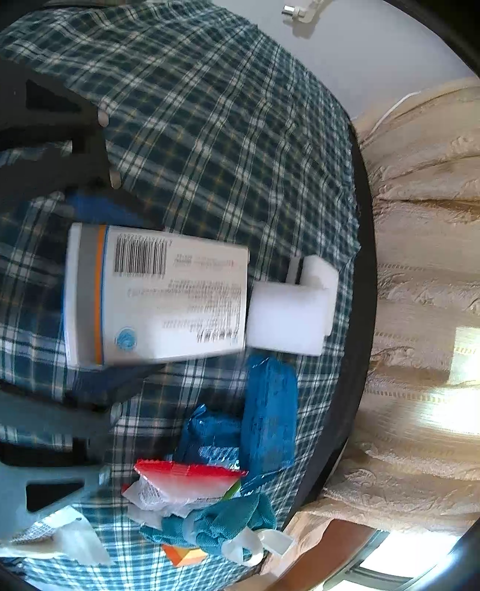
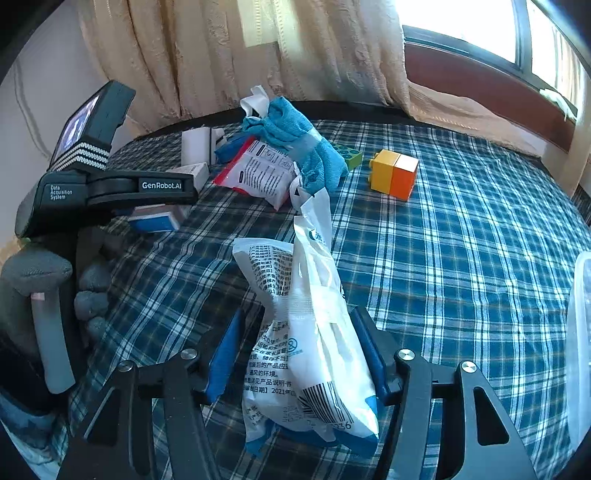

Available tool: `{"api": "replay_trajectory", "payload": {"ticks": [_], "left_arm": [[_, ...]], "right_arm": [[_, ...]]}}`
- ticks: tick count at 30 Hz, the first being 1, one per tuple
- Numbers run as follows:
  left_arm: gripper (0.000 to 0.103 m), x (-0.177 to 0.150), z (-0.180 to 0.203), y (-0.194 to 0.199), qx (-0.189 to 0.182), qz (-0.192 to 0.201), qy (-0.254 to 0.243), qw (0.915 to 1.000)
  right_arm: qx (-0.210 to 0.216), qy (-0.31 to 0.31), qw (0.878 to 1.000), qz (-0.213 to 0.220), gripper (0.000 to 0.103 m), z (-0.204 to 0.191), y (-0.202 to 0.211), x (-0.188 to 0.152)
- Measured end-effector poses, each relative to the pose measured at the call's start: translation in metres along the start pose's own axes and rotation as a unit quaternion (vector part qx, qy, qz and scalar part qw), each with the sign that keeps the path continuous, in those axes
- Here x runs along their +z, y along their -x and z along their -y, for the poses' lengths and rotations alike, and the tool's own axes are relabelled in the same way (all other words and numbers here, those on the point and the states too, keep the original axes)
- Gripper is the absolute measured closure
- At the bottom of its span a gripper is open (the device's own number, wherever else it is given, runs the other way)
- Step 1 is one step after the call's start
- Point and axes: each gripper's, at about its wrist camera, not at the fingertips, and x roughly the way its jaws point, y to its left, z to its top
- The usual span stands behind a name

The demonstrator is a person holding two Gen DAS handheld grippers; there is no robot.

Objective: Organize objects
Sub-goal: 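Grasp the white medicine box with the left gripper and lift it, then carry the pill bag and medicine box toward the clear bowl with both grippers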

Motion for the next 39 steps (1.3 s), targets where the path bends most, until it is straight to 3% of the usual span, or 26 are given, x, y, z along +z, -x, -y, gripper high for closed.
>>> {"api": "replay_trajectory", "payload": {"ticks": [1,17,29,39], "left_arm": [[0.037,0.000,-0.003,0.000,-0.006,-0.002,0.004,1.0000],[0.037,-0.002,0.007,0.042,-0.048,0.054,-0.013,0.9973],[0.037,-0.016,0.036,0.069,-0.070,0.074,-0.062,0.9929],[0.037,-0.031,0.078,0.081,-0.099,0.061,-0.108,0.9874]], "right_arm": [[-0.001,-0.001,1.000,0.001,0.052,0.000,0.000,0.000],[0.004,-0.064,0.996,0.058,0.052,0.026,0.043,-0.009],[-0.052,-0.140,0.984,0.100,0.052,0.090,0.092,-0.037],[-0.119,-0.200,0.965,0.121,0.052,0.156,0.121,-0.063]]}}
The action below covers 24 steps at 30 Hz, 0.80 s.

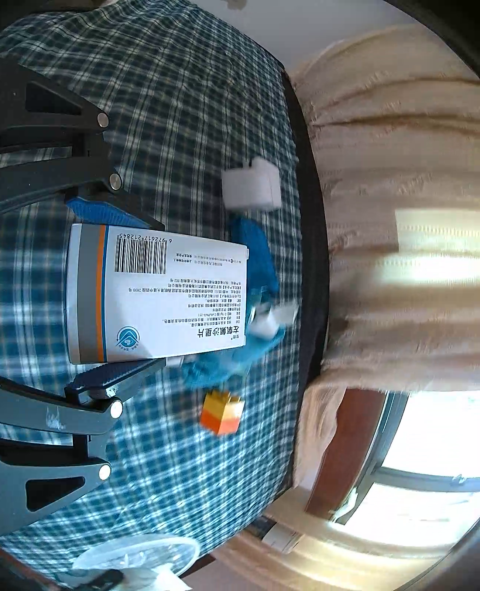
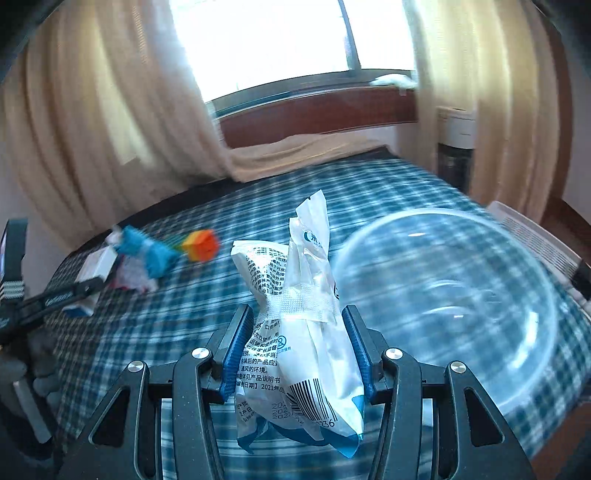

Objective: Organize objects
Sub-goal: 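Carry the pill bag and medicine box toward the clear bowl with both grippers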

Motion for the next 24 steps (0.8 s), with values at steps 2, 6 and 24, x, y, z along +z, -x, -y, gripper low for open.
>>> {"api": "replay_trajectory", "payload": {"ticks": [2,6,24], "left_arm": [[0.037,-0.002,0.011,0.000,-0.004,-0.002,-0.011,0.9999],[0.037,-0.005,0.035,-0.001,-0.018,-0.011,-0.032,0.9993],[0.037,-0.011,0.119,0.003,-0.071,-0.033,-0.110,0.9908]], "right_arm": [[-0.018,-0.014,1.000,0.006,0.052,0.019,0.003,0.001],[-0.046,-0.036,0.998,0.011,0.052,0.050,0.004,0.005],[-0.125,-0.065,0.990,0.017,0.051,0.131,-0.026,0.017]]}}
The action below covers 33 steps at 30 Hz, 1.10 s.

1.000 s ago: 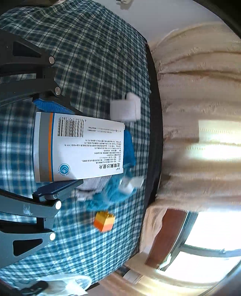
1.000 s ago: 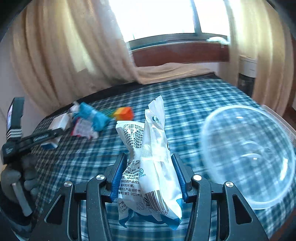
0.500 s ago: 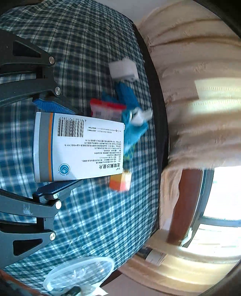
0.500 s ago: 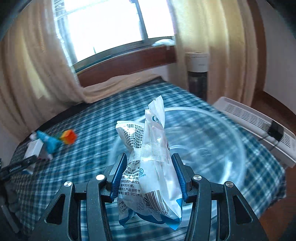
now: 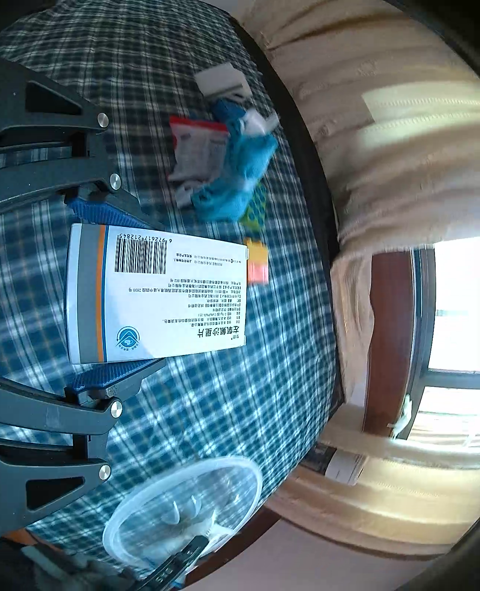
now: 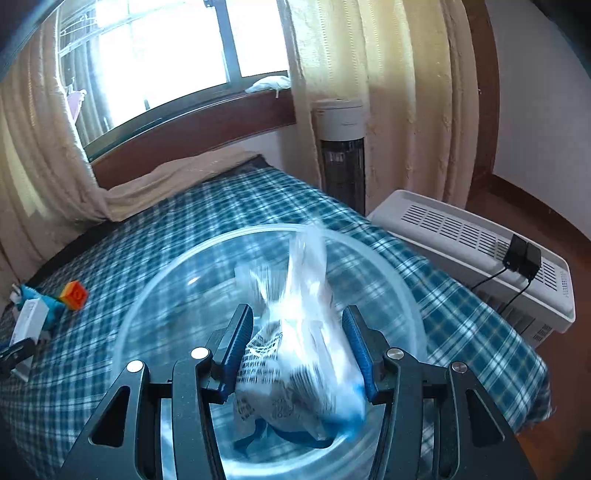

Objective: Organize objects
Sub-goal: 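Carry the pill bag and medicine box toward the clear bowl with both grippers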

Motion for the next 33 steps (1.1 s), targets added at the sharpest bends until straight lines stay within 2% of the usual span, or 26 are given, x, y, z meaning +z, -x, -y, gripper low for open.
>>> {"api": "replay_trajectory", "payload": {"ticks": [16,33], "left_arm": [[0.037,0.022,0.082,-0.010,-0.059,-0.011,-0.063,0.9962],[0.036,0.040,0.169,-0.038,-0.121,-0.023,-0.135,0.9831]], "right_arm": [[0.010,-0.016,0.999,0.032,0.050,0.024,0.012,0.000],[0.020,-0.033,0.999,0.022,0.050,0.032,0.002,-0.002]]}}
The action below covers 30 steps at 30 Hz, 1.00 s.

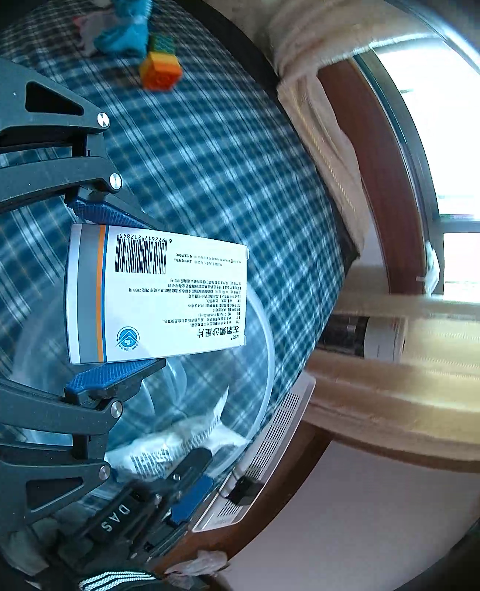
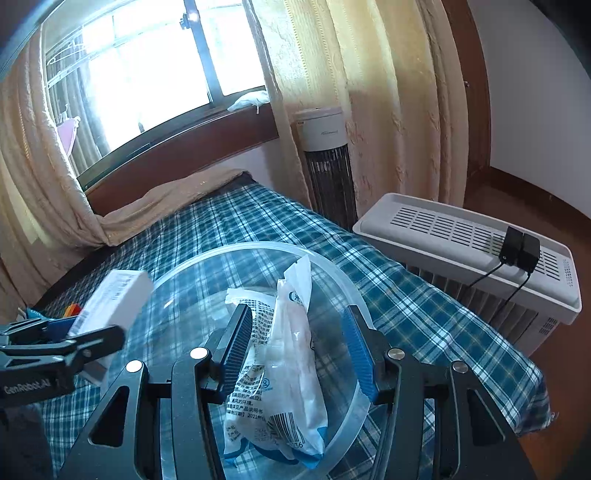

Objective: Organize objects
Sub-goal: 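Release the pill bag and medicine box into the clear bowl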

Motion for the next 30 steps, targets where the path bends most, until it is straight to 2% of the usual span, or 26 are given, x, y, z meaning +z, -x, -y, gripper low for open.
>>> {"api": "replay_trajectory", "payload": {"ticks": [2,4,10,17,30], "left_arm": [[0.024,0.000,0.002,-0.005,-0.003,-0.005,-0.001,1.0000],[0.020,-0.001,-0.001,-0.007,0.000,-0.006,0.005,1.0000],[0.020,-0.007,-0.013,-0.006,0.002,-0.012,0.019,0.9997],[0.016,-0.014,-0.025,0.010,0.013,0.001,0.032,0.9994],[0.007,-0.033,-0.061,0.036,0.039,0.016,0.070,0.9967]], "right_arm": [[0.001,0.000,1.000,-0.001,0.050,0.000,-0.001,-0.001],[0.000,0.001,1.000,-0.001,0.050,-0.001,-0.001,-0.001],[0.000,0.002,1.000,0.002,0.050,-0.003,0.001,-0.001],[-0.007,0.014,0.999,0.030,0.050,-0.015,0.019,0.001],[0.019,0.038,0.998,0.038,0.043,-0.049,0.038,-0.009]]}}
